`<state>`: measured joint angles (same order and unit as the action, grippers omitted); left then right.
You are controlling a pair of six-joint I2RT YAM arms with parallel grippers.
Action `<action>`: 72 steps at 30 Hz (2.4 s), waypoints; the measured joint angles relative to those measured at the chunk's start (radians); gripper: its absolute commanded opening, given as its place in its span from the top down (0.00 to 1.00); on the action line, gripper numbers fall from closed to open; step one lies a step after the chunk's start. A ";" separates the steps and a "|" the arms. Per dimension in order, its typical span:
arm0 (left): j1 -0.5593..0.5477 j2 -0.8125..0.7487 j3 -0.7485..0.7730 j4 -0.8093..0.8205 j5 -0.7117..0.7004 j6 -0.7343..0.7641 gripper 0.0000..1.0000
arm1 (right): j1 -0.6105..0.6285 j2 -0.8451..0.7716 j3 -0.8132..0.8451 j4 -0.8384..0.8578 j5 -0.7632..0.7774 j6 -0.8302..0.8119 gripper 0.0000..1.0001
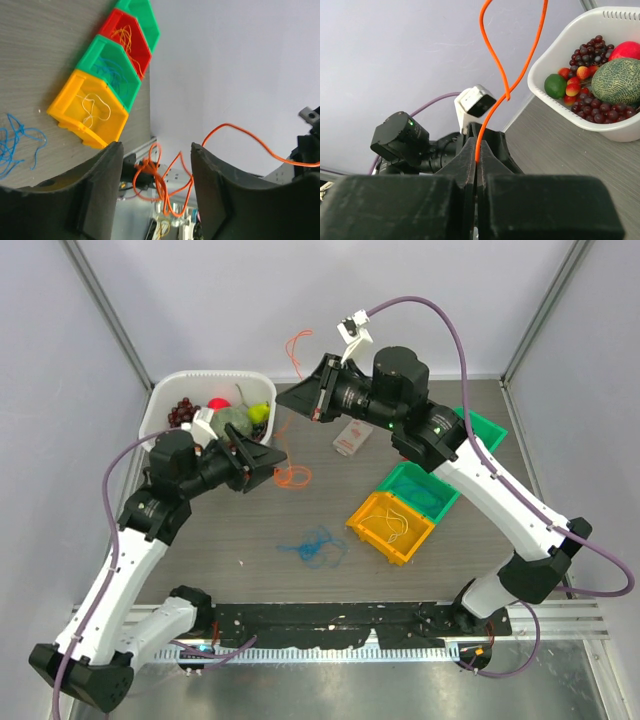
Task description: Untangle the cables
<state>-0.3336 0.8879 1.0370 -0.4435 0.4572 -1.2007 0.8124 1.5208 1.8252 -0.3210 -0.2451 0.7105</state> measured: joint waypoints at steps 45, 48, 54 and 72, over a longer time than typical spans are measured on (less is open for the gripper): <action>-0.177 -0.051 -0.168 0.408 -0.296 0.060 0.68 | 0.000 -0.003 0.098 -0.001 0.008 0.000 0.99; -0.177 -0.053 -0.169 0.410 -0.296 0.056 0.69 | 0.000 -0.003 0.101 -0.001 0.008 0.000 0.99; -0.177 -0.063 -0.183 0.397 -0.307 0.056 0.76 | 0.000 -0.003 0.118 -0.002 0.008 -0.001 0.99; -0.106 0.076 -0.253 0.233 -0.386 0.345 0.94 | 0.000 0.027 0.277 -0.030 -0.031 0.088 0.99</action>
<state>-0.4400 0.9642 0.7845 -0.2108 0.0711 -0.8558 0.8124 1.5482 2.1025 -0.3511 -0.2756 0.7982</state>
